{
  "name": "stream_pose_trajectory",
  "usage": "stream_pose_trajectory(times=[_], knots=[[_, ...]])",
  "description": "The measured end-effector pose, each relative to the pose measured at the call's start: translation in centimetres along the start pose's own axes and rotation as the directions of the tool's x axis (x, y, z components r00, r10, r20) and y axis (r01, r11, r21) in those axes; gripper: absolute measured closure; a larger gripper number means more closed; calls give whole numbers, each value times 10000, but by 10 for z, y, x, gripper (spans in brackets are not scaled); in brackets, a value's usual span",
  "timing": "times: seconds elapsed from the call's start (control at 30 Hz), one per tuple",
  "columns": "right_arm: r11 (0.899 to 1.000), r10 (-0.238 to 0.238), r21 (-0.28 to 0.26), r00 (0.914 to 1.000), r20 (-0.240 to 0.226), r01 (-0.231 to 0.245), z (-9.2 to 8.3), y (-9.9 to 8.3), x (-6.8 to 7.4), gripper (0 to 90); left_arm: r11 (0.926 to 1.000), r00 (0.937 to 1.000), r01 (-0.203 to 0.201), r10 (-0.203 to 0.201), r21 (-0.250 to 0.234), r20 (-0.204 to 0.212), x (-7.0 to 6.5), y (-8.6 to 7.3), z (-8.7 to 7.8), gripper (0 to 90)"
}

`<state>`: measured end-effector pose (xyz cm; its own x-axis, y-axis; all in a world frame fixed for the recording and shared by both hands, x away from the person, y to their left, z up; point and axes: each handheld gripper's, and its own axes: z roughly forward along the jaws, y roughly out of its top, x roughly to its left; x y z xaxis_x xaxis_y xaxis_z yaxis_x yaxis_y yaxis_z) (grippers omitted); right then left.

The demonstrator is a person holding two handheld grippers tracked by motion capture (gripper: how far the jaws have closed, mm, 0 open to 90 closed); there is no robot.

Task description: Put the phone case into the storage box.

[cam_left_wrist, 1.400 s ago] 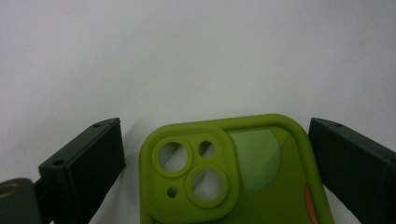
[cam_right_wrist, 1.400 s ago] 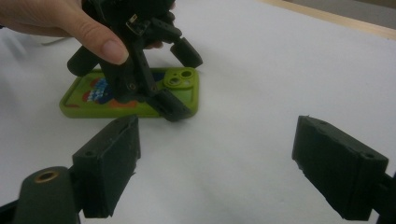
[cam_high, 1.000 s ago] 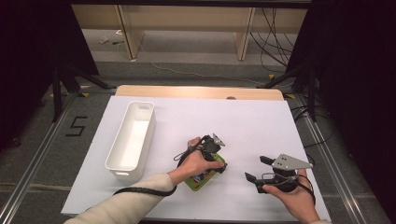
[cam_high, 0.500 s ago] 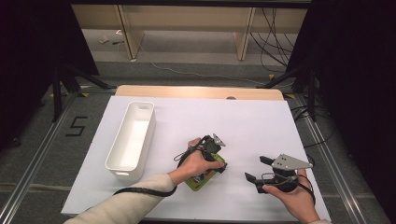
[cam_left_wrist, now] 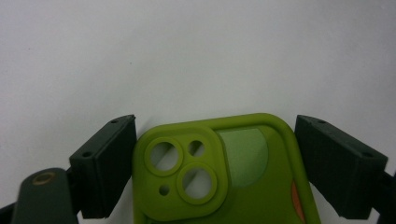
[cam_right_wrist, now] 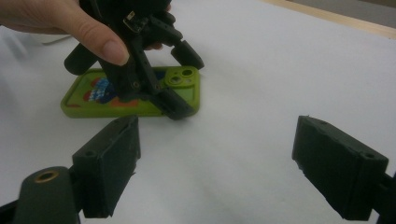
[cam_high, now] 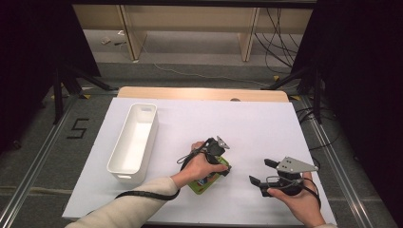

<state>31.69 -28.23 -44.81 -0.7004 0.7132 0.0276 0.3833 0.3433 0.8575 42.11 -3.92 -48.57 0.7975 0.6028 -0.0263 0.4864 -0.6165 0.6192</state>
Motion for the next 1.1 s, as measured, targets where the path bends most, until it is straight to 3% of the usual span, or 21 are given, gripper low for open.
stream_pose_trajectory(times=[1.1], knots=[[10000,-9,-36,10000,12,9,-1,0,0,163,9999,9998,-78,80,-123,179,0,3,-6,161]])
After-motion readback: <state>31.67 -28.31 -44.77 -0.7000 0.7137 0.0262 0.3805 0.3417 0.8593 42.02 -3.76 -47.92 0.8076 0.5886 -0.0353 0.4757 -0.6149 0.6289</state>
